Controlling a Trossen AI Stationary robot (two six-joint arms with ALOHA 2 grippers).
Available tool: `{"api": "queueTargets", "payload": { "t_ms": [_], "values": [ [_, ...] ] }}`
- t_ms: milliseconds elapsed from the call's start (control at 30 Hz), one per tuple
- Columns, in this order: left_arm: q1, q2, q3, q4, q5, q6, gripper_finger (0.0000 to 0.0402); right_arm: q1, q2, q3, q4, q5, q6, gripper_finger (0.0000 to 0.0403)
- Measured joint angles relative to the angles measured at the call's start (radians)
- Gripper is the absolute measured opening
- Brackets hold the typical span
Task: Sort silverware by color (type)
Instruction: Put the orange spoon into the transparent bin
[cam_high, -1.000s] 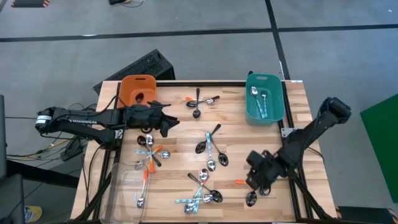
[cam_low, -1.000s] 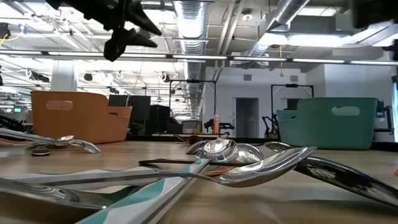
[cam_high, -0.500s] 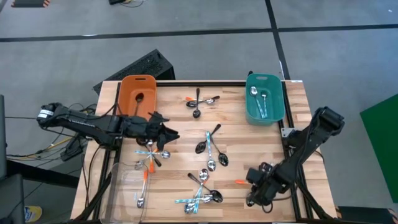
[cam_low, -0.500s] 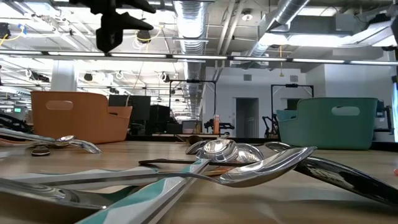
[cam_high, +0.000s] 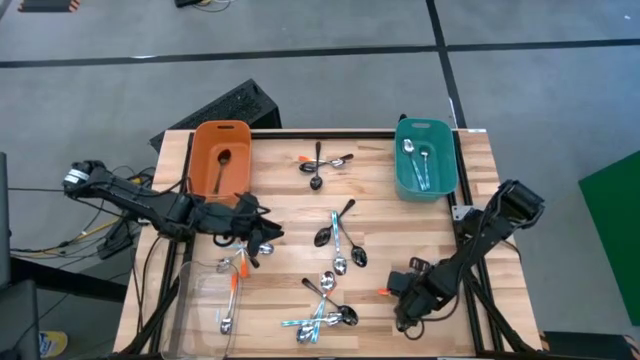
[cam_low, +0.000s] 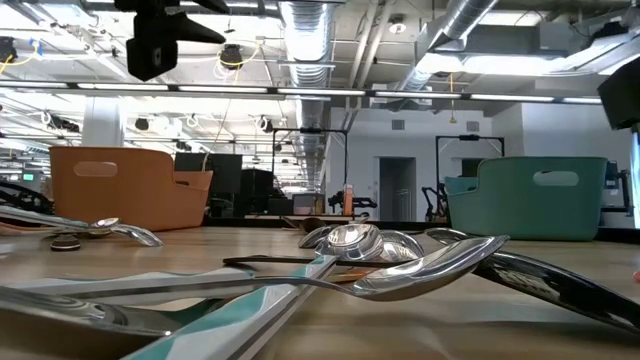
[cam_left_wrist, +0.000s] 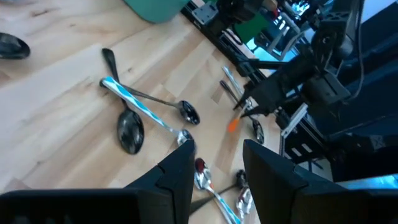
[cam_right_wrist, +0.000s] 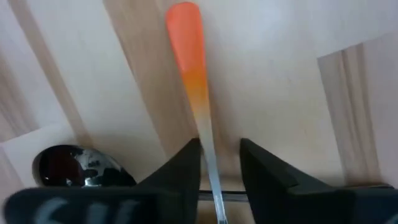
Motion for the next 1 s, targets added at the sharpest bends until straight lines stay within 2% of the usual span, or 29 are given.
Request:
{"api": "queueTargets", "payload": {
  "t_ms": [200,267,500,700,833,1000],
  "values": [
    [-0.043,0.000,0.000,-0.039,-0.071,-0.036,0.0123,-0.058,-0.041,-0.007,-0.002,-0.028,0.000,0.0034],
    [-0.045,0.000,0.000,-0.062,-0.086,-0.051,0.0123,-0.097,-0.070,-0.009,0.010,-0.021,0.000,0.0016],
    [-0.045,0.000,0.000,-0.045,-0.089,-0.055,0.0123,-0.242,-0.231,-0.007,0.099,0.095,-0.018,0.0026],
    [-0.045,0.013,0.000,0.007,-0.140,-0.035,0.0123,-0.382,-0.350,-0.007,0.351,0.166,-0.181,0.0018],
    [-0.046,0.054,0.000,0.181,-0.138,0.040,0.0123,-0.468,-0.376,-0.005,0.618,0.166,-0.291,0.0018],
    [-0.044,0.125,0.000,0.403,-0.143,0.170,0.0124,-0.539,-0.344,-0.005,0.867,0.146,-0.366,0.0018]
  ]
}}
